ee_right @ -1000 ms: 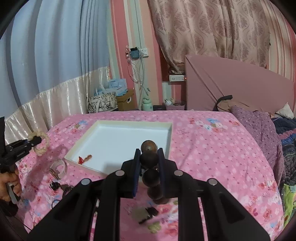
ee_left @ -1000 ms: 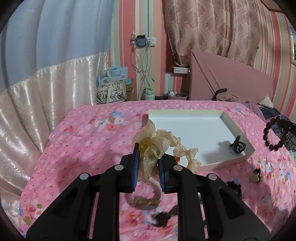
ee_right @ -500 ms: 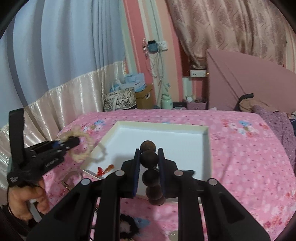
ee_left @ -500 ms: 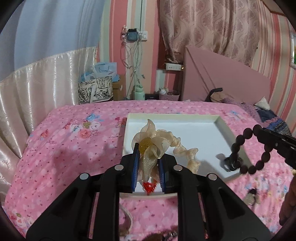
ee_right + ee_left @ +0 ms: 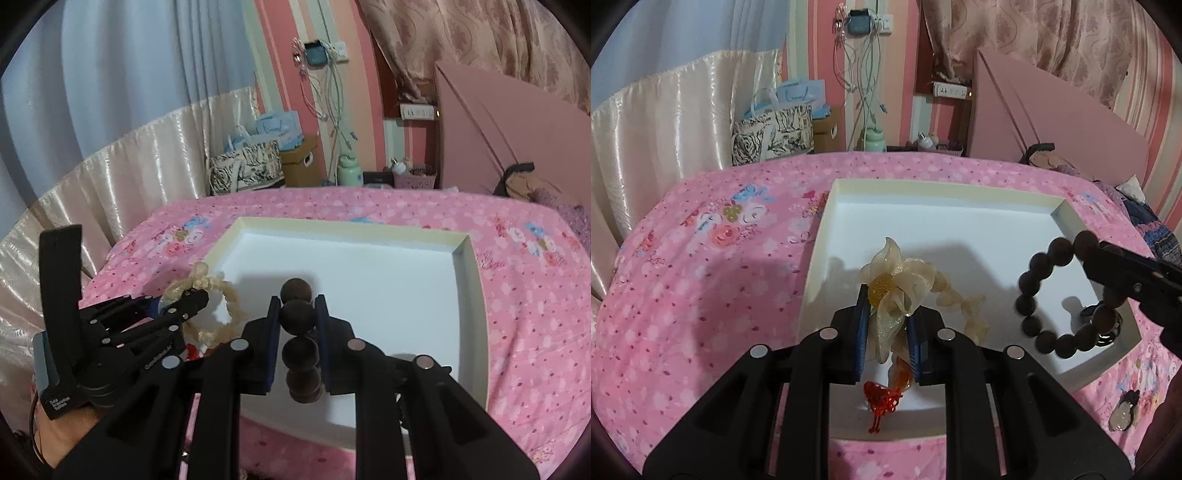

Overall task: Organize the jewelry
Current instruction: 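Carry the scrunchie and bead bracelet into the tray and open both grippers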

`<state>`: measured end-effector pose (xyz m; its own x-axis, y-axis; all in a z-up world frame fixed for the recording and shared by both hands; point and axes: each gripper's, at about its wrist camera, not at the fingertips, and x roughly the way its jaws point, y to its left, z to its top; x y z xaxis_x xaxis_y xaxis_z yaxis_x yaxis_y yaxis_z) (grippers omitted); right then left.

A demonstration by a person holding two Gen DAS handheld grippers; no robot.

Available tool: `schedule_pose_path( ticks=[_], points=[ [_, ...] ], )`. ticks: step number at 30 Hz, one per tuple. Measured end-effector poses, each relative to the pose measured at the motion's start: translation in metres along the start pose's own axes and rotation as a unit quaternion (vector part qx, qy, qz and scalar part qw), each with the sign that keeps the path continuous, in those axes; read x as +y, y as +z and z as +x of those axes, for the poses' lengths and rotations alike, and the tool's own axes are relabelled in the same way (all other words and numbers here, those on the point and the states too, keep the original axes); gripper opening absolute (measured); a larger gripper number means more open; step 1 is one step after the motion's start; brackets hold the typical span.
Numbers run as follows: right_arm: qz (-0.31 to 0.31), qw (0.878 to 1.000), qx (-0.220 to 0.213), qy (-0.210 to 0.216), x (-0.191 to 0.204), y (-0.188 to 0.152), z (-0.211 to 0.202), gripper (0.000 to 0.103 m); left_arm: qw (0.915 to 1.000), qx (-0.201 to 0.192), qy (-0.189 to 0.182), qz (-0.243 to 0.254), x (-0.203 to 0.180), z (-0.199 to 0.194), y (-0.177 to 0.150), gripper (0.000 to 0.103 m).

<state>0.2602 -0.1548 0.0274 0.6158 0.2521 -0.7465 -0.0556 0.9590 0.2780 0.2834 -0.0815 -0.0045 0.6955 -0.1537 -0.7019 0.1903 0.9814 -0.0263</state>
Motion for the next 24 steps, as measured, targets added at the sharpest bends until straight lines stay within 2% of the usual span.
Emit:
schedule_pose_path(
  ticks=[6,12,17,21,24],
  points=[
    [-0.022,0.997,0.037,-0.069,-0.011,-0.008,0.03,0.018,0.9993,0.031,0.012,0.016,-0.005,0.021,-0.004,0.017],
    [-0.032,0.993,0.063,-0.091,-0.023,-0.01,0.053,0.018,0.9975,0.066,0.023,0.012,0.0,0.041,-0.012,0.017],
    [-0.058,0.989,0.068,-0.119,-0.021,-0.013,0.066,0.018,0.9974,0.067,0.028,0.009,0.001,0.043,-0.01,0.017],
    [-0.056,0.989,0.068,-0.121,-0.02,-0.013,0.068,0.018,0.9974,0.067,0.025,0.014,-0.002,0.047,-0.007,0.017],
    [-0.057,0.988,0.067,-0.126,-0.019,-0.012,0.067,0.021,0.9976,0.066,0.021,0.011,-0.002,0.047,-0.006,0.022]
  ],
)
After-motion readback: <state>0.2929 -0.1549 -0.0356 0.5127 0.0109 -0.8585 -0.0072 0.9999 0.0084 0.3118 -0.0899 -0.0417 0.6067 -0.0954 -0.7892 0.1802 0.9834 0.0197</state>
